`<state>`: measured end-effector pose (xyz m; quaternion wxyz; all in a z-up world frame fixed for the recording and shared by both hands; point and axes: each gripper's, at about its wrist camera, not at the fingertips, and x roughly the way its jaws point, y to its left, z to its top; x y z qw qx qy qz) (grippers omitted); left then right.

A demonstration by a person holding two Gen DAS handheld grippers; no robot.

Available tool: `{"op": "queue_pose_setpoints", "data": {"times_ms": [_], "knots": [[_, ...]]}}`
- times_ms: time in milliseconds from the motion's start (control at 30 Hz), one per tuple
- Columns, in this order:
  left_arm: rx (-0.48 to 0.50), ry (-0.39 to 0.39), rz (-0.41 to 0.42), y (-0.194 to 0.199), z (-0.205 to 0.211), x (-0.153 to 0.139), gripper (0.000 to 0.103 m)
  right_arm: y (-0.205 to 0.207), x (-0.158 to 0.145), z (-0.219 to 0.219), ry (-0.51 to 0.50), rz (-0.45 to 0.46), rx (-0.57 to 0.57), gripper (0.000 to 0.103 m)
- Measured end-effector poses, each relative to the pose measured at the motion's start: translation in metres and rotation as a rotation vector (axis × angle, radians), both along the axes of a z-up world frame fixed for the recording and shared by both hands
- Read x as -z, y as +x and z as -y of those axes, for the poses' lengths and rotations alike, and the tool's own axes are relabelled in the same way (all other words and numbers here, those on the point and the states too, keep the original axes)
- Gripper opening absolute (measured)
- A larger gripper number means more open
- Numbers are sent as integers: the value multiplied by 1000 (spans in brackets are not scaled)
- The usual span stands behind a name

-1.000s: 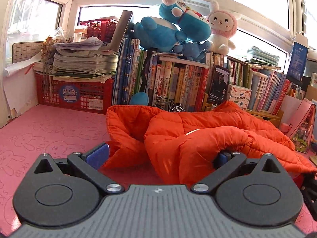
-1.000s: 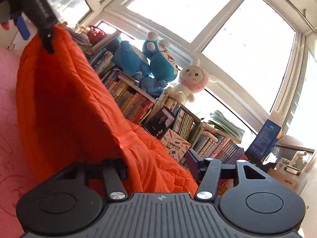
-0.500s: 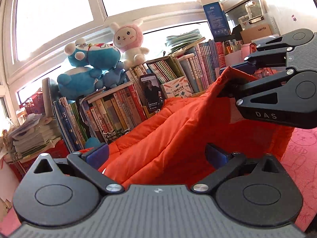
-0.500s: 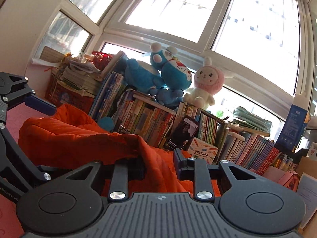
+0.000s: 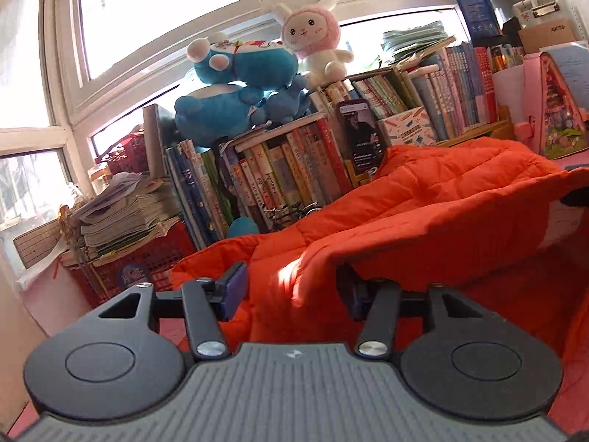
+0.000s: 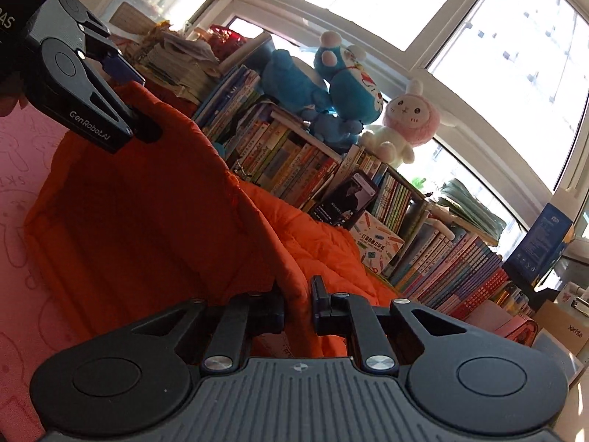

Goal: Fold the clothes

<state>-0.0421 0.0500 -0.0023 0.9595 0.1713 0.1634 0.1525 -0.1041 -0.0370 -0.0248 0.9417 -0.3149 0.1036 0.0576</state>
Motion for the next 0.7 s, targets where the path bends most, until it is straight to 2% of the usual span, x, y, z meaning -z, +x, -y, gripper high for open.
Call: {"op": "queue_pose_setpoints", "data": {"times_ms": [67,133,200,267,333,500,567,600,633,700], "knots": [[-35,-49,-45,-2,-20,8,50,1,9,9,7,-38,25,14],[-10,-119,-85,-9,-32,13,49,-2,14,12,5,-60,28,14],[63,-69,-74,-21,-19,14,49,-5,17,11,-3,-67,20,14],[138,27,-45,-32,2,13,57,-6,15,8,2,-63,17,14],[223,96,-20,-36,23,14,78,-4,9,5,23,-58,13,14],[339,156,-23,-23,57,22,80,-4,-2,0,65,-47,-7,14],[345,162,-31,-13,63,24,66,-4,-4,0,66,-42,-7,14],[330,159,-37,-6,63,24,47,-4,-3,0,61,-39,-1,14],[303,152,-39,0,60,23,36,-4,-3,1,57,-39,8,14],[240,130,-29,5,48,19,25,-2,0,9,66,-51,40,14]]}}
